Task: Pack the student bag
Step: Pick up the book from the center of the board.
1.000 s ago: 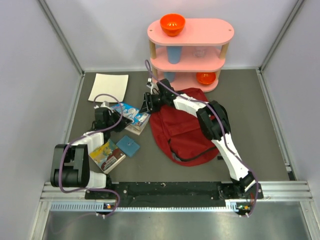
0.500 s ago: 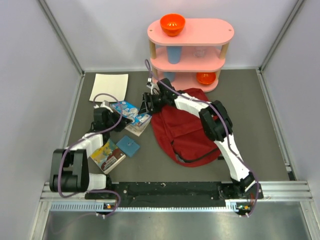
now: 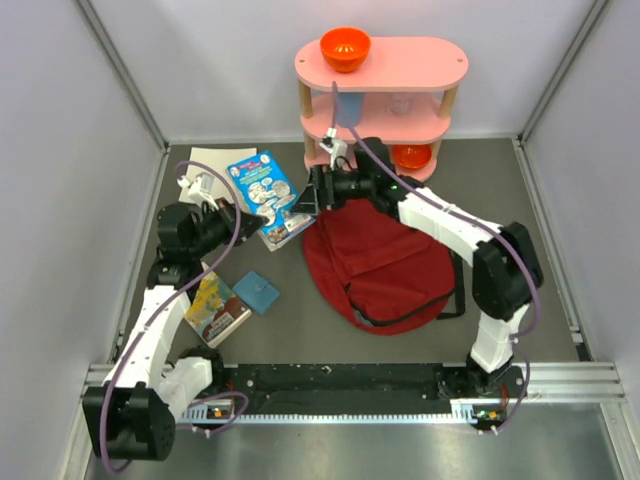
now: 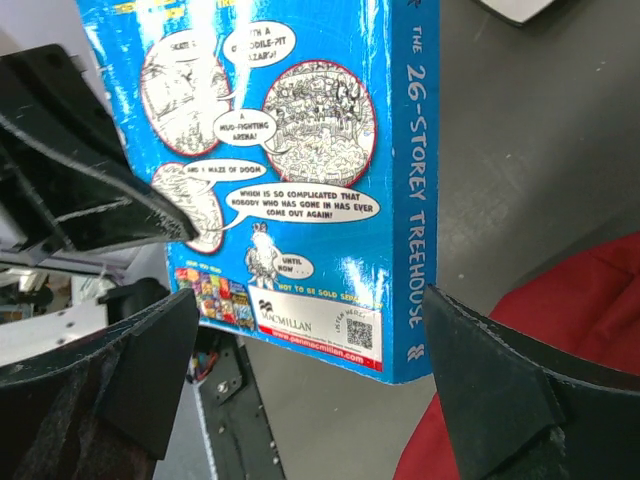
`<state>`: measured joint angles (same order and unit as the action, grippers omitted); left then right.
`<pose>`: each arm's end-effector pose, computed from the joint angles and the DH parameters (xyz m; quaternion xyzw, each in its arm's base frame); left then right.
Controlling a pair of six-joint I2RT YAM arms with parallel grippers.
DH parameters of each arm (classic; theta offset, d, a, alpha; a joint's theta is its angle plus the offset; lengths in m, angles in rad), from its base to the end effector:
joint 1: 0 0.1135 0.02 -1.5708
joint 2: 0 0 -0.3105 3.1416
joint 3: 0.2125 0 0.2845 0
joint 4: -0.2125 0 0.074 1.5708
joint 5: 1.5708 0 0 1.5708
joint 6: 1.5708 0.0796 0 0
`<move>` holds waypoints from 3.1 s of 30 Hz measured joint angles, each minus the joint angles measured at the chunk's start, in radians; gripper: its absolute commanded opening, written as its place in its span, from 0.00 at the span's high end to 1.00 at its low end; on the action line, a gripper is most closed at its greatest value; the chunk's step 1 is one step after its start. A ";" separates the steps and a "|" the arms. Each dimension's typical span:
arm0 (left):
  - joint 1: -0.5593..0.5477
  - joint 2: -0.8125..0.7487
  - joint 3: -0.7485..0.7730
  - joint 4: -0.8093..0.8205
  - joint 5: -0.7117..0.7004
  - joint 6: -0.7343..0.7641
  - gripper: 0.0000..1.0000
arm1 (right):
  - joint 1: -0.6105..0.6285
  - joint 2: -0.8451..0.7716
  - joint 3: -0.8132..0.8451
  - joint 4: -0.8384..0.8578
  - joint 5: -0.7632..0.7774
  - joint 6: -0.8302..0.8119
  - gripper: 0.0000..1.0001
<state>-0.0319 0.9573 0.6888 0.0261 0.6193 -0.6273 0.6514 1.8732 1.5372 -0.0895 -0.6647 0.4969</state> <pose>0.2584 -0.0545 0.3181 -0.0404 0.7721 -0.4171 0.4778 0.3832 0.3539 0.3185 -0.2376 0.7785 0.5084 0.2811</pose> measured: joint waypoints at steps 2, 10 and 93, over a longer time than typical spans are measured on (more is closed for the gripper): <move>0.000 -0.021 0.004 0.008 0.050 0.008 1.00 | -0.015 -0.071 -0.073 0.050 -0.030 0.026 0.08; -0.018 -0.015 0.003 0.100 0.277 -0.046 1.00 | -0.039 -0.269 -0.305 0.124 -0.072 0.081 0.05; -0.479 0.217 0.022 0.486 -0.114 -0.193 0.01 | -0.185 -0.892 -0.788 0.279 -0.004 0.389 1.00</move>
<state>-0.5106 1.1744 0.7109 0.5117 0.5056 -0.8204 0.4664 0.9817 0.7490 0.1894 -0.6689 0.8860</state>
